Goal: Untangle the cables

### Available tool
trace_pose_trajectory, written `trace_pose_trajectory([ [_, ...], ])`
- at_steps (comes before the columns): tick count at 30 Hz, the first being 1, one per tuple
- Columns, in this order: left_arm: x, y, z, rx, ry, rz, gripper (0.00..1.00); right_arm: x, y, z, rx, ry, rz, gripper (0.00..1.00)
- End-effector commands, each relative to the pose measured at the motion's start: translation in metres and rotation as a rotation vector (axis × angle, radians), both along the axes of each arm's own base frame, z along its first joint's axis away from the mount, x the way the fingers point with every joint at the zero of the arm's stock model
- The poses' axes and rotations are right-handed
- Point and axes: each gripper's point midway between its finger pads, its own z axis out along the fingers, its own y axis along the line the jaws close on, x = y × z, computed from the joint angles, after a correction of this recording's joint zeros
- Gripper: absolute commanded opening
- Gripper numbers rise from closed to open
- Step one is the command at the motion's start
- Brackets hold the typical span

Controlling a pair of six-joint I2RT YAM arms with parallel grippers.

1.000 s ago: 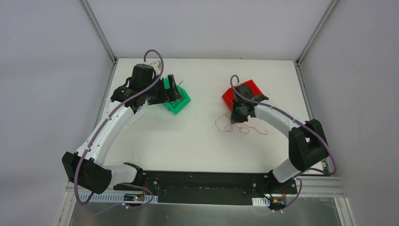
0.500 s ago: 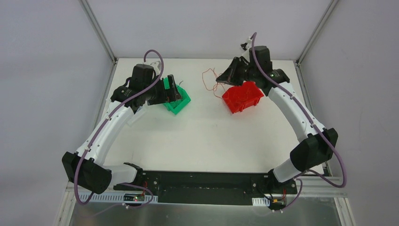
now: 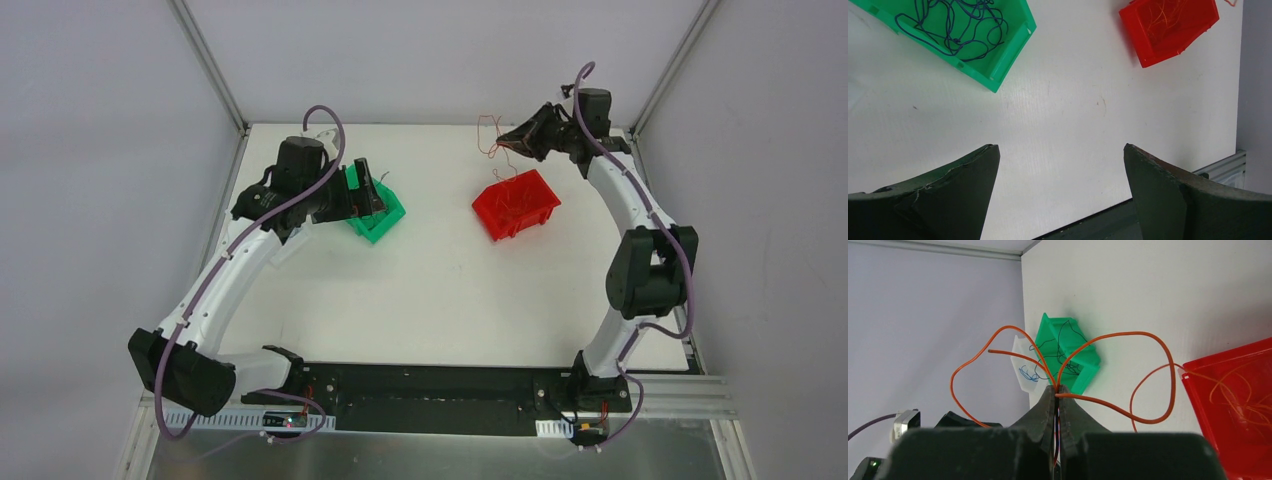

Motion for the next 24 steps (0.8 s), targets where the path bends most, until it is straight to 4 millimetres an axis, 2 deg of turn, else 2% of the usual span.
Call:
trace_pose_trajectory([
  [1,-0.005,0.005,0.026,-0.011,-0.082,-0.01,0.99,0.012,0.001,0.002,0.038,-0.06,0.03,0.0],
  [4,-0.008,0.007,0.025,-0.005,-0.089,-0.008,0.99,0.012,-0.01,-0.029,0.0,-0.01,0.025,0.0],
  [11,-0.007,0.009,0.019,0.005,-0.074,-0.004,0.99,-0.025,-0.043,-0.12,-0.245,0.154,-0.022,0.0],
  [17,-0.003,0.005,0.015,0.003,-0.057,-0.014,0.99,-0.027,-0.079,-0.164,-0.495,0.256,-0.083,0.0],
  [24,-0.008,0.004,0.0,-0.001,-0.009,-0.009,0.99,-0.025,-0.094,-0.207,-0.766,0.327,-0.12,0.0],
])
